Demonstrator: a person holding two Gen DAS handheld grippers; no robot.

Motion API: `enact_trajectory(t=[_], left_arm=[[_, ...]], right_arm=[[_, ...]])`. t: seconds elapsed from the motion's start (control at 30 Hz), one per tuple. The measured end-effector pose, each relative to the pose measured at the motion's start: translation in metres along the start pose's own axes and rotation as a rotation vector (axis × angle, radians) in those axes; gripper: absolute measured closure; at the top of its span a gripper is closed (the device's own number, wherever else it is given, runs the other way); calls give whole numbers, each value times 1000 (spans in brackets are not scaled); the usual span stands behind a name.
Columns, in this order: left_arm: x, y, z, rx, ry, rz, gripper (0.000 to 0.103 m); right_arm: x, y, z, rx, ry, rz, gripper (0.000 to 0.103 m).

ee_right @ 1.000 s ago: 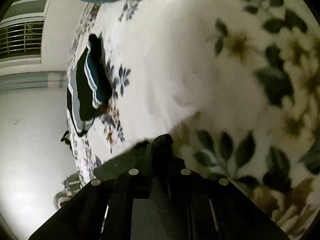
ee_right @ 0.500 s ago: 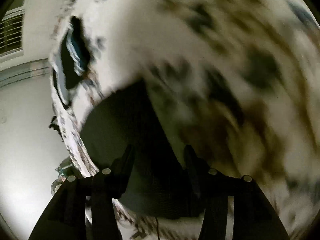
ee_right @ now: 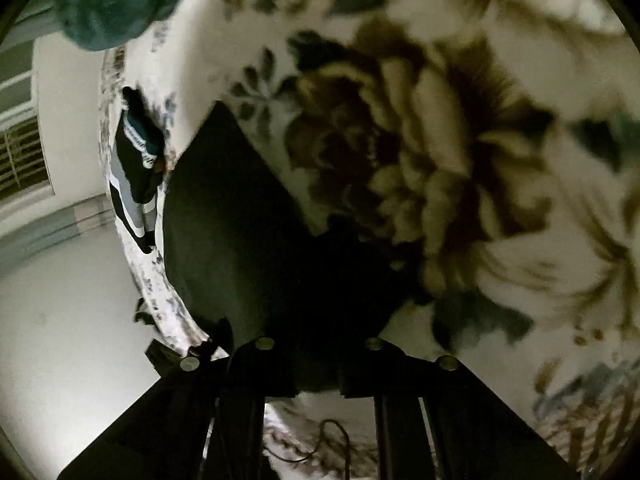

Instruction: Fold small clothes

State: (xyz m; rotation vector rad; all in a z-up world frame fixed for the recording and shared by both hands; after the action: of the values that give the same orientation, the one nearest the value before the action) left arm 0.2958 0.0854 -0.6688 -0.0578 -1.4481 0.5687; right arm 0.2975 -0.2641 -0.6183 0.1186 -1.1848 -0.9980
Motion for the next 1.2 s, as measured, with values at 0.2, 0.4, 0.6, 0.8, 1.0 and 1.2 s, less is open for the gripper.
enact_trajectory(t=[0.2, 0.4, 0.6, 0.8, 1.0, 1.2], left_arm=[[-1, -1, -1, -2, 11, -4, 0], [15, -6, 6, 23, 28, -93, 0], [40, -39, 38, 2, -3, -175, 0], [23, -54, 59, -20, 57, -198, 0], [19, -52, 63, -13, 64, -210, 0], [27, -37, 59, 2, 57, -215, 0]], right_arm=[[5, -22, 5, -5, -9, 219, 95], [6, -8, 19, -37, 86, 92, 56], [-33, -13, 38, -145, 174, 3, 42], [-45, -2, 31, -144, 49, 11, 83], [-33, 14, 42, -10, -12, 123, 91], [-49, -14, 29, -67, 88, 140, 88]])
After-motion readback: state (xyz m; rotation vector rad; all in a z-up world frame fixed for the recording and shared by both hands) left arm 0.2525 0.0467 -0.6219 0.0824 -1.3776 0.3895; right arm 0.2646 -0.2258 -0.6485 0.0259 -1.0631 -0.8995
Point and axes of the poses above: each gripper's, at about its wrist camera, not at the fingertips, and x roughly against the way its jaws point, y to its left, z to its underside, the point moved 10 cm from there along -x, roughly the way its jaws point, and after that the axes turned 14 degrees about y, right-handed, at the moved point
